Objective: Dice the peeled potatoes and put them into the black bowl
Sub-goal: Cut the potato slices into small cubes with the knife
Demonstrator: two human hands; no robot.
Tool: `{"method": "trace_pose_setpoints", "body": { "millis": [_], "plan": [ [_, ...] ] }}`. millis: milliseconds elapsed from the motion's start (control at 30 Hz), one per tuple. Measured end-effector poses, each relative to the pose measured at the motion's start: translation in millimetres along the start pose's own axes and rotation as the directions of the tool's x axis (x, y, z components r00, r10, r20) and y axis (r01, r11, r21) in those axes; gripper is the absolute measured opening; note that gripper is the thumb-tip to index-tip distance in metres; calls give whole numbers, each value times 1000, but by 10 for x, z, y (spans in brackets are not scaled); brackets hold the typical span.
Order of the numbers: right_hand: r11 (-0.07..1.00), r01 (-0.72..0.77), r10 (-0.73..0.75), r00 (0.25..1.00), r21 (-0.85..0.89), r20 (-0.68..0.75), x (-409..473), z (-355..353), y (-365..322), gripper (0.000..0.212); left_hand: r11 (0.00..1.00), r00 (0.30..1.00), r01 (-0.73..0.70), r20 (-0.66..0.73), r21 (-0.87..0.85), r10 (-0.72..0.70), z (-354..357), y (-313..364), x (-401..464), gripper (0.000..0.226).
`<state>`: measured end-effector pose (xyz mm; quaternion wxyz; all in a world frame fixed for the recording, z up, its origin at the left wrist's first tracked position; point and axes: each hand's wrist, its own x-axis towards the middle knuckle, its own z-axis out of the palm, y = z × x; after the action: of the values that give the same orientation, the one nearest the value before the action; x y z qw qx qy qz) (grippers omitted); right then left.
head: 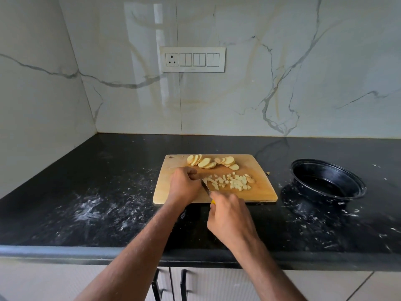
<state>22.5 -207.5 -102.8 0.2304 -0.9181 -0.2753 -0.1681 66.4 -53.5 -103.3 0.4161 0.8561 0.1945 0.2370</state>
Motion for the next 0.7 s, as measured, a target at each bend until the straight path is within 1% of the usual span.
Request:
{"method": "trace_pose_setpoints", "body": {
  "millis": [100,200,367,500,600,700],
  "plan": [
    [998,-37,37,999,-52,-3,6,-22,47,23,1000,1000,-19,22,21,19,4,-10,9,30],
    [992,-101,98,995,-75,-36,9,-69,145,26,999,999,-26,43,33,24,9,-14,16,32],
    [983,-155,149,986,-98,-70,52,-155,296,32,998,998,-39,58,39,37,5,-13,4,25],
    [976,-193,184,979,-99,-90,57,-188,337,31,997,996,-50,70,50,47,8,-11,0,24],
    [991,-120,114,989,-54,-93,62,-172,270,30,996,997,-53,65,67,49,16,-6,9,24],
    [998,-18,15,999,-68,-40,116,-108,169,24,994,996,-69,63,89,63,21,-3,14,21]
  ]
}}
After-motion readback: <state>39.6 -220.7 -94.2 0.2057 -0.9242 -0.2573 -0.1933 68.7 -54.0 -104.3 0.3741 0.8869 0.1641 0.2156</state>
